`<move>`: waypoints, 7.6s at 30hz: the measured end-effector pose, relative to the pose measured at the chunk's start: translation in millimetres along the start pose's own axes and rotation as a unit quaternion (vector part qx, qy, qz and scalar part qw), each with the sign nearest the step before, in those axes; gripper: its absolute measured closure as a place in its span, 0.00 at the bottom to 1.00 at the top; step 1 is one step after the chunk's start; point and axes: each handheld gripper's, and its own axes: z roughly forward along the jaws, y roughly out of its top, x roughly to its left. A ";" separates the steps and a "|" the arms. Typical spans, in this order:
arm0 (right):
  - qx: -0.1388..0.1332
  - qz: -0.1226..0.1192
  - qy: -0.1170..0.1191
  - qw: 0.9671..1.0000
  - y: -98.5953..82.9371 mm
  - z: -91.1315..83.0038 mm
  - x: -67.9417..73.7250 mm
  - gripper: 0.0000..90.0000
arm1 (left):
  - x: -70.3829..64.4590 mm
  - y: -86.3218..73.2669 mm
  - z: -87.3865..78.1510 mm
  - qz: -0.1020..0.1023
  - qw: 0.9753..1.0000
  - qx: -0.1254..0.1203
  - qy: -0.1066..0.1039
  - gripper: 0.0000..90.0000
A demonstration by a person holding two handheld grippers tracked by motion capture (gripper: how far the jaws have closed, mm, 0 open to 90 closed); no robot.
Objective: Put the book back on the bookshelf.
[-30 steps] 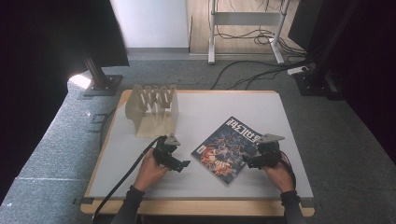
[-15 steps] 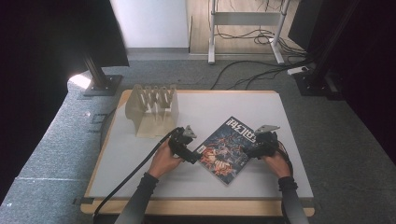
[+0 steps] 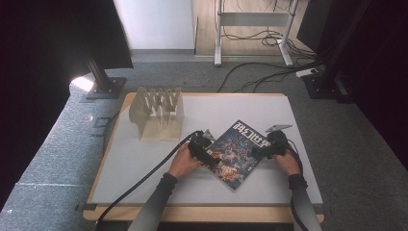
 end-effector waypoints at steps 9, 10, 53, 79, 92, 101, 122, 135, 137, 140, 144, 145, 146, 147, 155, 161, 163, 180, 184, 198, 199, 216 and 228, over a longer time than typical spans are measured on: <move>-0.017 0.010 -0.001 1.000 -10.4 -4.0 8.7 0.01 | -10.8 -7.4 -0.2 0.006 1.000 0.004 -0.018 0.00; -0.017 0.010 -0.001 1.000 -11.1 -4.5 11.2 0.01 | -11.5 -9.5 -1.6 0.006 1.000 0.004 -0.019 0.00; 0.006 -0.018 -0.032 0.999 -58.4 -42.8 72.9 0.00 | -29.6 -69.3 -52.2 0.018 1.000 0.014 0.010 0.00; 0.023 -0.007 -0.059 0.998 -3.8 2.8 56.4 0.00 | 0.5 -98.5 -61.8 -0.044 0.995 -0.026 0.086 0.00; 0.017 0.002 -0.083 0.996 24.8 26.9 55.3 0.10 | -43.0 -93.3 -52.0 -0.008 0.998 -0.028 0.048 0.00; 0.020 -0.008 -0.085 0.996 35.9 30.0 57.8 0.13 | -51.0 -89.3 -47.0 0.003 0.999 -0.032 0.036 0.00; 0.033 0.028 0.074 0.996 44.3 36.5 86.3 0.31 | -32.0 -90.0 -49.1 -0.021 0.998 -0.034 0.057 0.00; 0.022 0.078 0.114 0.990 32.7 17.0 81.2 0.53 | -31.9 -89.8 -48.8 -0.022 0.998 -0.035 0.056 0.00; 0.024 0.071 0.112 0.991 35.1 16.3 81.0 0.54 | -31.9 -89.8 -48.8 -0.022 0.998 -0.035 0.057 0.00; 0.036 0.052 0.108 0.992 45.0 21.4 81.5 0.56 | -32.2 -89.7 -48.6 -0.021 0.998 -0.034 0.058 0.00; 0.040 0.036 0.111 0.992 62.2 34.7 82.6 0.59 | -32.2 -89.8 -48.6 -0.021 0.998 -0.034 0.058 0.00; 0.041 0.034 0.110 0.992 64.6 36.7 83.3 0.60 | -32.2 -89.8 -48.6 -0.021 0.998 -0.034 0.058 0.00; 0.041 0.028 0.110 0.993 67.1 38.4 84.3 0.63 | -32.4 -89.9 -48.6 -0.021 0.998 -0.035 0.058 0.00; 0.044 0.020 0.106 0.993 69.1 38.4 85.7 0.66 | -32.2 -89.9 -48.8 -0.020 0.998 -0.034 0.058 0.00; 0.018 -0.028 0.112 0.993 77.4 11.7 98.3 0.91 | -32.3 -89.9 -49.1 -0.020 0.998 -0.032 0.057 0.00; -0.002 -0.050 0.121 0.991 87.3 -9.4 112.0 0.91 | -31.0 -90.4 -50.5 -0.022 0.998 -0.031 0.053 0.00; -0.012 -0.054 0.127 0.990 88.8 -16.1 115.3 0.91 | -30.1 -90.1 -52.3 -0.028 0.998 -0.027 0.050 0.01; -0.063 -0.104 0.123 0.985 112.8 -67.1 143.2 0.91 | -4.4 -75.9 -66.3 -0.083 0.995 -0.056 0.025 0.03; -0.069 -0.107 0.125 0.984 116.2 -73.8 144.1 0.91 | 2.7 -69.2 -64.6 -0.087 0.994 -0.070 0.007 0.03; -0.088 -0.096 0.142 0.981 115.1 -83.2 136.5 0.91 | 2.6 -44.5 -99.2 -0.071 0.989 -0.125 0.030 0.06; -0.089 -0.096 0.142 0.981 115.0 -83.5 136.3 0.91 | 1.0 -42.4 -101.2 -0.070 0.989 -0.128 0.034 0.06; -0.092 -0.093 0.144 0.981 111.9 -83.7 131.5 0.91 | 3.8 -30.0 -103.6 -0.089 0.988 -0.121 0.037 0.42; -0.091 -0.095 0.131 0.983 113.9 -86.1 128.4 0.91 | 2.2 -17.7 -134.5 -0.084 0.987 -0.132 0.038 0.66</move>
